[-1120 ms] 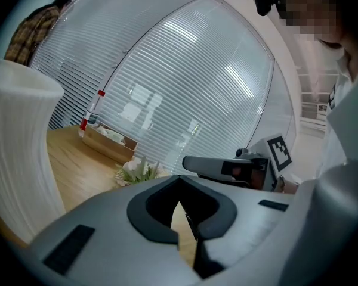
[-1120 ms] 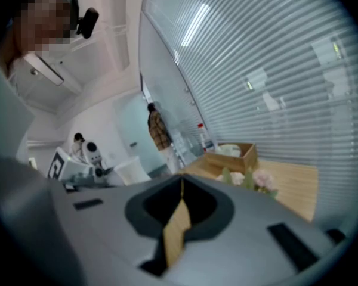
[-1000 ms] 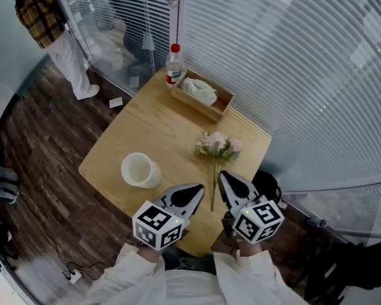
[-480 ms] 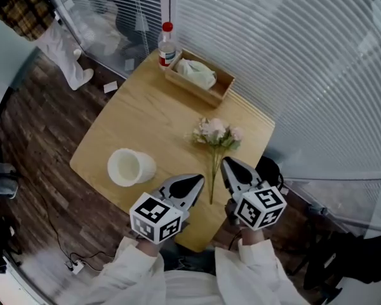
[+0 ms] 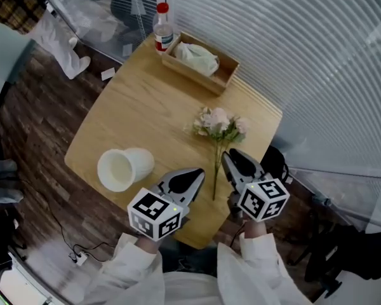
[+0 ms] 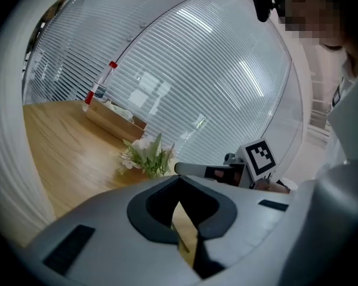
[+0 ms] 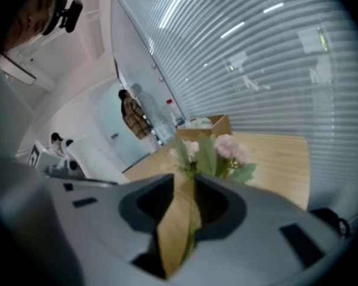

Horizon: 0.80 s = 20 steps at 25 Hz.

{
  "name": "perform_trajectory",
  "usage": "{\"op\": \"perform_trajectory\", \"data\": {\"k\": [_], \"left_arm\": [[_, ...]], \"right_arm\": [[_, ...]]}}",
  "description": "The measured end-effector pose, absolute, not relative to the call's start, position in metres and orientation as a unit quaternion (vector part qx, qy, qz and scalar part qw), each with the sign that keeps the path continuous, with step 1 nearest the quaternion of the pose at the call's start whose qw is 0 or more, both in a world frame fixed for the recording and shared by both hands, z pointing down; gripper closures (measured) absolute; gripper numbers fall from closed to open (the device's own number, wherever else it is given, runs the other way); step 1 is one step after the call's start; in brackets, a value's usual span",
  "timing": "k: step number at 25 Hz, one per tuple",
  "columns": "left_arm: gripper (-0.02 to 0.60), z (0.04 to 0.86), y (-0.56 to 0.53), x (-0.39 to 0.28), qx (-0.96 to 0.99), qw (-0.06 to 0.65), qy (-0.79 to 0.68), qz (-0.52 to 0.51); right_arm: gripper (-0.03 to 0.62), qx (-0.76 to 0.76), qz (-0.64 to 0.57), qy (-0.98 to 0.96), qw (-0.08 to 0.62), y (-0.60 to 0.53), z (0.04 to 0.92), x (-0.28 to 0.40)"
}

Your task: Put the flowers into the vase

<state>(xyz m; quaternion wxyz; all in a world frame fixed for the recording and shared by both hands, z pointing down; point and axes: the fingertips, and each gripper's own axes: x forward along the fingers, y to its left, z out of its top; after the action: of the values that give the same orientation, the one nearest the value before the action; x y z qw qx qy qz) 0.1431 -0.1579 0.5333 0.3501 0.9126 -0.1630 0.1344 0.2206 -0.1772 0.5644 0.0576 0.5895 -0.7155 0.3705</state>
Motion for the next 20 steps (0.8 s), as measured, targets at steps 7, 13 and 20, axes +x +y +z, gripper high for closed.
{"op": "perform_trajectory", "data": {"k": [7, 13, 20], "left_arm": [[0.572, 0.542, -0.155, 0.156, 0.914, 0.351, -0.15, 0.137], [0.572, 0.551, -0.155, 0.16, 0.914, 0.35, -0.147, 0.142], [0.572, 0.56, -0.158, 0.16, 0.913, 0.35, -0.149, 0.149]], "right_arm": [[0.44, 0.595, 0.386, -0.701, 0.083, -0.18, 0.593, 0.223], [0.404, 0.612, 0.393, -0.68, 0.091, -0.186, 0.609, 0.233], [0.405, 0.606, 0.405, -0.678, 0.099, -0.19, 0.625, 0.233]]}}
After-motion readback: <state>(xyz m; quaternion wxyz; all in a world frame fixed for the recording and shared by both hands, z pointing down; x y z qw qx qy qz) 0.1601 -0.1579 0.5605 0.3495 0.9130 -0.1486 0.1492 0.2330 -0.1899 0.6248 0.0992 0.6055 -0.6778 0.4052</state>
